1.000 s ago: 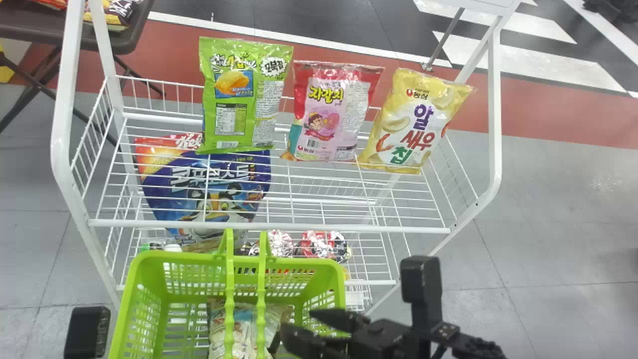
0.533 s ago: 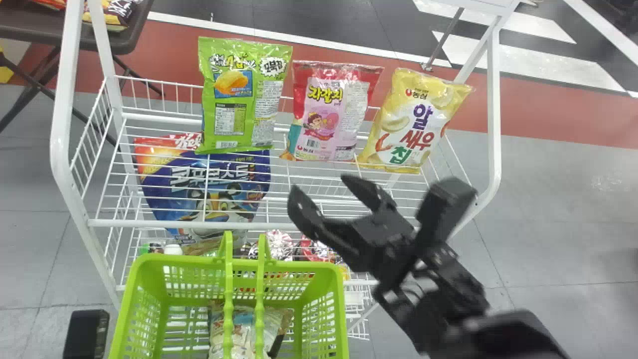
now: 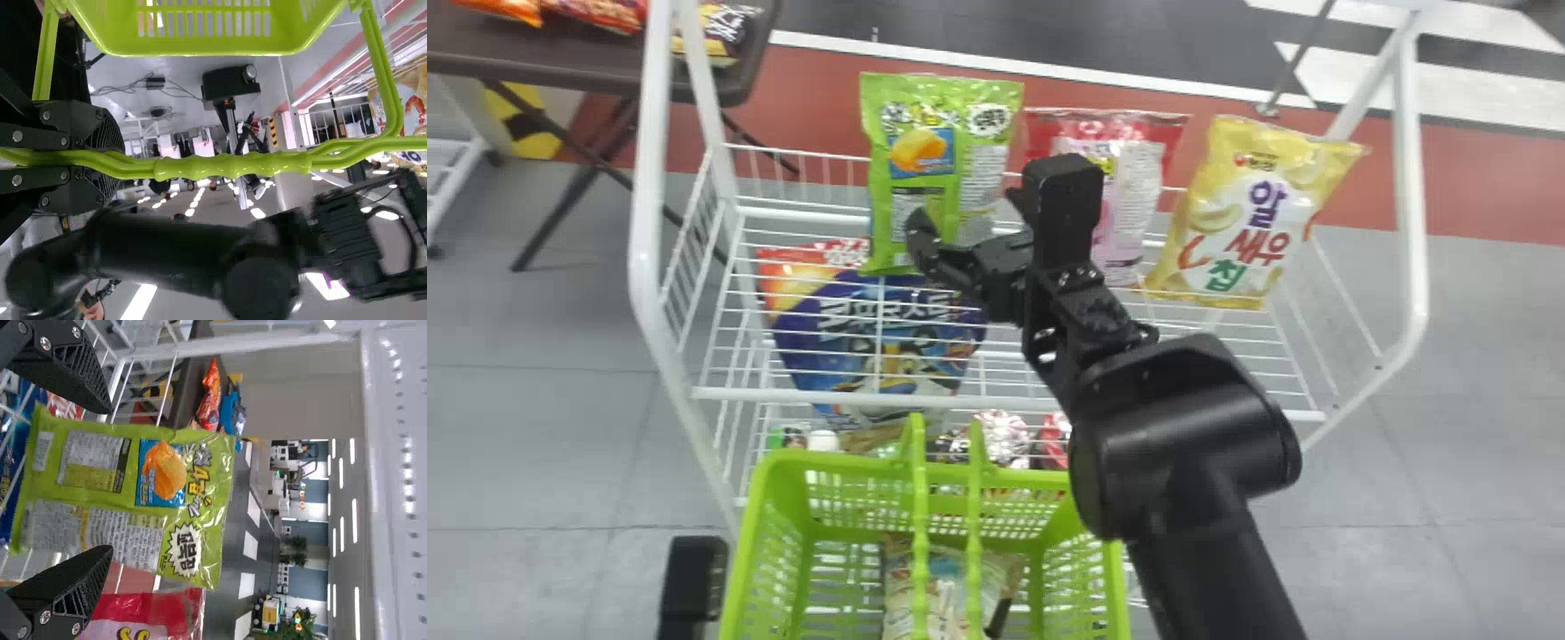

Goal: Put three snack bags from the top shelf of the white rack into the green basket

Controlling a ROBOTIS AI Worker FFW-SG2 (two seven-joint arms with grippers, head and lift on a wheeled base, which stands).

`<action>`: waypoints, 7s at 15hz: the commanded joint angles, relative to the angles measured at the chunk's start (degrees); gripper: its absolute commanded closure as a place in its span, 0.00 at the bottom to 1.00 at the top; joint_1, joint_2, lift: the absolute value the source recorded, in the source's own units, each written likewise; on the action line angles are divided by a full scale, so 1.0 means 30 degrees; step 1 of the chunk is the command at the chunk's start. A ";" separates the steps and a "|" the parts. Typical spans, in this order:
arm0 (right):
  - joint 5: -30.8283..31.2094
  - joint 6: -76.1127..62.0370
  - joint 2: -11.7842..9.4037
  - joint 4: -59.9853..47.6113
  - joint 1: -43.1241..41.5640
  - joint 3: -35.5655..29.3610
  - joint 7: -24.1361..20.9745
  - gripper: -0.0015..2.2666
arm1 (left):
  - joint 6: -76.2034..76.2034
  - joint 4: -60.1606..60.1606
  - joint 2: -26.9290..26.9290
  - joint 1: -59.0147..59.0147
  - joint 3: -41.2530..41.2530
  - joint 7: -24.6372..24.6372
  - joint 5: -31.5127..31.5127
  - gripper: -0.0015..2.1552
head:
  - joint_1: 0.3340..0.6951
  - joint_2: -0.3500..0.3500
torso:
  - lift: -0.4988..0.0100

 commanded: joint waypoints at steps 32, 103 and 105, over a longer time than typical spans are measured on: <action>-0.6151 0.7830 -0.1571 -1.6141 1.4251 -1.2877 0.9913 0.93 | 0.0046 0.0560 -0.0142 -0.0549 -0.0480 0.0877 -0.0175 0.99 | 1.00 0.00 | 0.98; -1.4618 1.4392 0.0058 -1.3768 1.4485 -1.3200 0.8917 0.93 | -0.0188 0.0531 0.0181 -0.1399 -0.0509 0.1726 0.0089 0.99 | 1.00 0.00 | 0.98; -1.4852 1.3923 0.0058 -1.2537 1.4631 -1.2321 0.9034 0.93 | -0.0188 0.0501 0.0181 -0.1428 -0.0714 0.1843 0.0089 0.99 | 1.00 0.00 | 0.98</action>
